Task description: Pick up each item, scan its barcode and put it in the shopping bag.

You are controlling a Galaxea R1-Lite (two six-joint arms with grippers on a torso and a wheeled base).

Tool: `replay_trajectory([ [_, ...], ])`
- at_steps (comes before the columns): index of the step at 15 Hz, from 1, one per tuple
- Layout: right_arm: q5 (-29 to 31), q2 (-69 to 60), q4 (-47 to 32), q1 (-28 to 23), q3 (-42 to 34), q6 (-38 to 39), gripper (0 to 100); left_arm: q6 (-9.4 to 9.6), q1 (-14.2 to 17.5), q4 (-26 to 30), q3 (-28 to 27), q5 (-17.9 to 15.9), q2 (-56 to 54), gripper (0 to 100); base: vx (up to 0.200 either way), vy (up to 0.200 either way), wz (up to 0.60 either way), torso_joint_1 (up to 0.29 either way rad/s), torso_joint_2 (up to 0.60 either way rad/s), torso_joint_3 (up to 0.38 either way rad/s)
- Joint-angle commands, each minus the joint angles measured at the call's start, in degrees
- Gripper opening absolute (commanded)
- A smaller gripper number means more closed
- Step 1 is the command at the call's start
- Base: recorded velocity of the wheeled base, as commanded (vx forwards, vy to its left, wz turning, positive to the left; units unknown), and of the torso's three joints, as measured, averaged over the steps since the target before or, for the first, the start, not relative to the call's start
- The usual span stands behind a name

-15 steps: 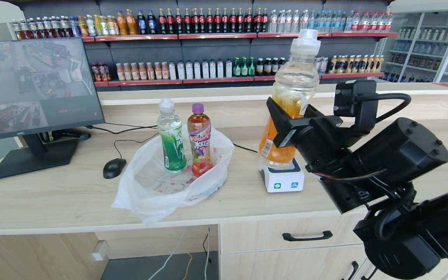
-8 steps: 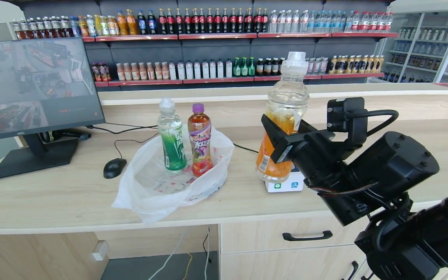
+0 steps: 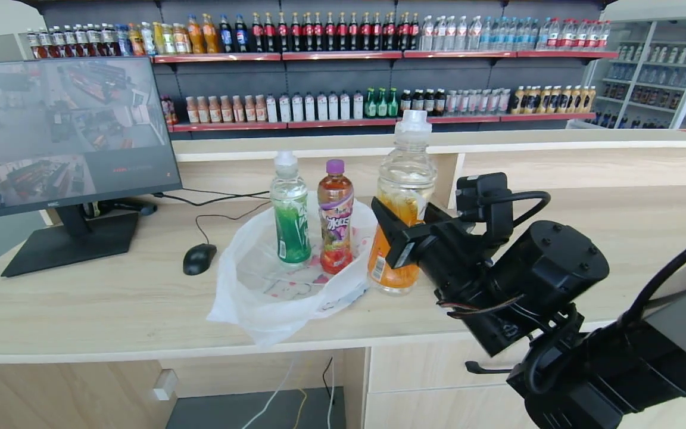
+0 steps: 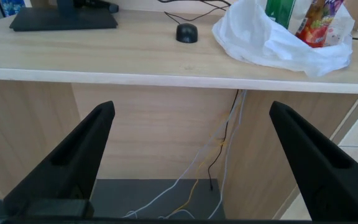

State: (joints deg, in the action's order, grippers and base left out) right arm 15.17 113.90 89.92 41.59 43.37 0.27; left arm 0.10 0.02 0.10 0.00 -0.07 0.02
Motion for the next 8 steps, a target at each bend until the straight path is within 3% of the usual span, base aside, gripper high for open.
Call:
replay_trajectory([
  [1, 0.1, 0.5, 0.1, 0.0, 0.1, 0.1, 0, -0.01, 0.0, 0.0, -0.1, 0.0, 0.0, 100, 0.000, 0.200, 0.00, -0.007, 0.00, 0.007],
  [8, 0.0, 1.7, 0.1, 0.9, 2.2, 0.2, 0, 0.08, 0.0, 0.0, 0.0, 0.0, 0.0, 100, 0.000, 0.200, 0.00, 0.001, 0.00, 0.000],
])
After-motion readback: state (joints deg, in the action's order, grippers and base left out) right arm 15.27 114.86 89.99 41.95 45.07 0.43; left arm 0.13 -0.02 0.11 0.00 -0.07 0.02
